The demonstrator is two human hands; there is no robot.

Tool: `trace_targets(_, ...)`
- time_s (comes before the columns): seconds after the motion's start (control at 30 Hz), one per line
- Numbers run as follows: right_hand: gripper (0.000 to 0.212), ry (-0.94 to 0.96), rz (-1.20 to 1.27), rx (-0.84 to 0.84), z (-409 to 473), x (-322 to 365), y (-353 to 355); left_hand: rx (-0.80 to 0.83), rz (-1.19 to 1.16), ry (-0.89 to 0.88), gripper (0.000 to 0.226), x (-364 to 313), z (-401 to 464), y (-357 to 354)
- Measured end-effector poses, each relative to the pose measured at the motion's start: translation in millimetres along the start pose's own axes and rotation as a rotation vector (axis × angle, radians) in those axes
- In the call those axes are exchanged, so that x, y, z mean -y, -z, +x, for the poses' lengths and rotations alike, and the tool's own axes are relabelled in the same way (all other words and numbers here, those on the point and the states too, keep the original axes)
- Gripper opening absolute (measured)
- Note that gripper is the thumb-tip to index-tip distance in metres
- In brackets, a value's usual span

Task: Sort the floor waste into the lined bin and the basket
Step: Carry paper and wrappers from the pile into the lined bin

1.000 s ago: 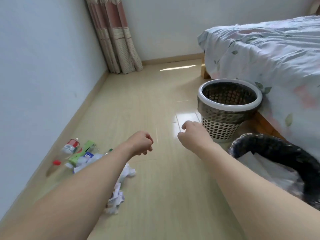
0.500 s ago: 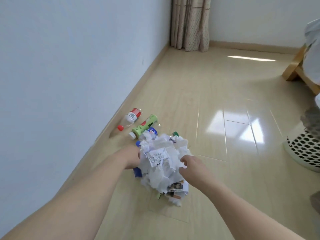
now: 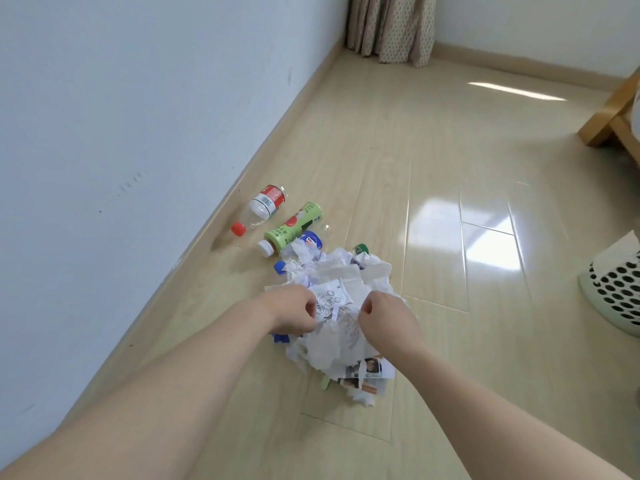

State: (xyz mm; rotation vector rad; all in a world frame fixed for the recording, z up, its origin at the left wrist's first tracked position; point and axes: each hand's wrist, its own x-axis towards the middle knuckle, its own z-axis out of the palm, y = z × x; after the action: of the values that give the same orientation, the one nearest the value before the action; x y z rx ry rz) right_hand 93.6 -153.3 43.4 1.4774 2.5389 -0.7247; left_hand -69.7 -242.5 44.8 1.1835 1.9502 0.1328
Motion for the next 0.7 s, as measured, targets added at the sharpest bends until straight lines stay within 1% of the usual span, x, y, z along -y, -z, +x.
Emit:
trace_targets(0.03, 0.013, -0.005, 0.043, -0.006, -1, -1, 3, 0.086, -0.031, 0.033, 0.007, -3, 0, -3)
trace_targets(0.1, 0.011, -0.021, 0.144, -0.024, -7, -5, 9, 0.243, 0.004, 0.136, 0.032, -5, -1, -12)
trace_targets(0.13, 0.011, -0.026, 0.191, -0.039, -10, -7, 11, 0.278, 0.034, 0.176, 0.045, -5, 0, -18)
trace_targets(0.17, 0.011, -0.033, 0.227, -0.056, -13, -9, 14, 0.269, 0.04, 0.196, 0.054, -6, -1, -25)
trace_targets(0.2, 0.011, -0.039, 0.251, -0.073, -17, -11, 18, 0.226, 0.026, 0.204, 0.053, -8, -1, -32)
trace_targets(0.23, 0.011, -0.045, 0.271, -0.089, -20, -12, 21, 0.165, 0.014, 0.199, 0.045, -11, -1, -38)
trace_targets(0.27, 0.011, -0.05, 0.295, -0.106, -23, -14, 24, 0.1, 0.027, 0.182, 0.031, -14, -2, -42)
trace_targets(0.3, 0.012, -0.054, 0.326, -0.124, -25, -16, 27, 0.048, 0.073, 0.161, 0.019, -16, -2, -44)
trace_targets(0.33, 0.012, -0.057, 0.358, -0.14, -27, -17, 30, 0.02, 0.129, 0.151, 0.012, -18, -2, -43)
trace_targets(0.4, 0.012, -0.054, 0.403, -0.165, -30, -18, 35, 0.012, 0.19, 0.152, 0.015, -20, -3, -36)
trace_targets(0.53, 0.012, -0.015, 0.503, -0.186, -44, -25, 47, -0.005, 0.172, 0.162, 0.022, -21, -13, -19)
trace_targets(0.63, 0.013, -0.013, 0.556, -0.193, -51, -30, 60, -0.025, 0.206, 0.175, 0.019, -31, -31, -5)
trace_targets(0.7, 0.013, -0.007, 0.574, -0.216, -58, -36, 72, -0.04, 0.18, 0.18, 0.02, -40, -43, -3)
